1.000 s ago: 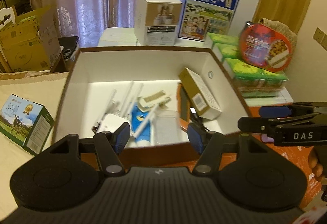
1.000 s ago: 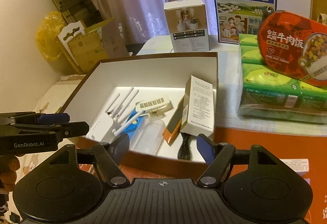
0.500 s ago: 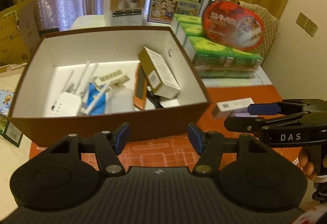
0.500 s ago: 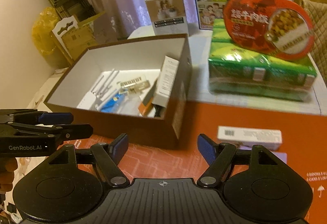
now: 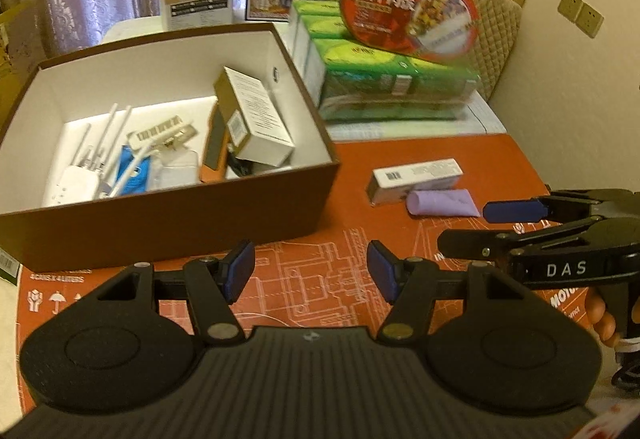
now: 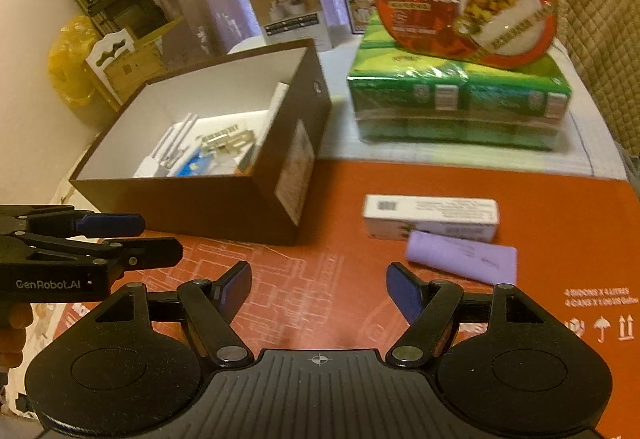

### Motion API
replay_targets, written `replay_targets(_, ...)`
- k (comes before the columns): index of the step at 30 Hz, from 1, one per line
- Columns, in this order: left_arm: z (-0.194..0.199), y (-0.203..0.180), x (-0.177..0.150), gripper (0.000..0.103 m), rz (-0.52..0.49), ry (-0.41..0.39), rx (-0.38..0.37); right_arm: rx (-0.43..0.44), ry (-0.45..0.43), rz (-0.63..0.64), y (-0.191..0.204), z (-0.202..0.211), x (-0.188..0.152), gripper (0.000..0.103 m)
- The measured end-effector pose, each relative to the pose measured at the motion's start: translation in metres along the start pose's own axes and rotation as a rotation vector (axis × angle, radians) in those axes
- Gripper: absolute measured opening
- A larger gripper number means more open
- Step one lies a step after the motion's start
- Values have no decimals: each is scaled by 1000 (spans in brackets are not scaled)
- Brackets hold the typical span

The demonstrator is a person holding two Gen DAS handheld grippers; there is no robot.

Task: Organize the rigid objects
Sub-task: 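Withdraw both tools from the box back over the mat, then grasp the lavender tube with the right tool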

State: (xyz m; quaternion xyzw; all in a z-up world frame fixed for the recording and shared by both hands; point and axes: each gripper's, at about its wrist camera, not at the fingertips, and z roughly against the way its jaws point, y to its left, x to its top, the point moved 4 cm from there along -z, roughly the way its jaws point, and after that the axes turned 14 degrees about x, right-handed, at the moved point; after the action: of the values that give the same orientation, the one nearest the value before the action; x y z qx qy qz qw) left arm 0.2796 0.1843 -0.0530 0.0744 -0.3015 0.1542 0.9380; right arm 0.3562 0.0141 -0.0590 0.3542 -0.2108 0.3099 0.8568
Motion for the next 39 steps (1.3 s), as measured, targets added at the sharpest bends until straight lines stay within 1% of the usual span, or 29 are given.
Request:
replay_targets(4,-7,-17,-5,58,-22,14,-1,-17,3,-8,-16,9,-8,71)
replay_targets(8,-13,-34,-9,58,-40,20,-21,-49,5,1,-33,16,-16,71)
replay_targets(12,-19,-53,-11,58,-59,9,-52,-76,8,0,-51,22,-24,71)
replay_targets(17,-34,-69,-11,58,-63,13,-56,-76,5,-2,-67,26,-29,71)
replay_targets(23,-53,-74,-12,58,-57,34,-27,-64,10,95,-77,19,-29,71)
replay_targets(25,-58,-73,-12,58,-53,37,-16,-55,9,133,-80,13,-26,68)
replay_targets(27,-65,-73,-12,58,-48,46,-7,-44,15,165,-85,7,-22,60)
replay_targets(30,-73,-71,-11,57,-43,55,9,-29,37,202,-94,-3,-17,57)
replay_targets(36,-87,-65,-11,57,-27,83,35,2,77,295,-107,-25,-8,56)
replay_targets(39,-91,-62,-9,57,-23,93,41,27,113,340,-113,-38,-6,56)
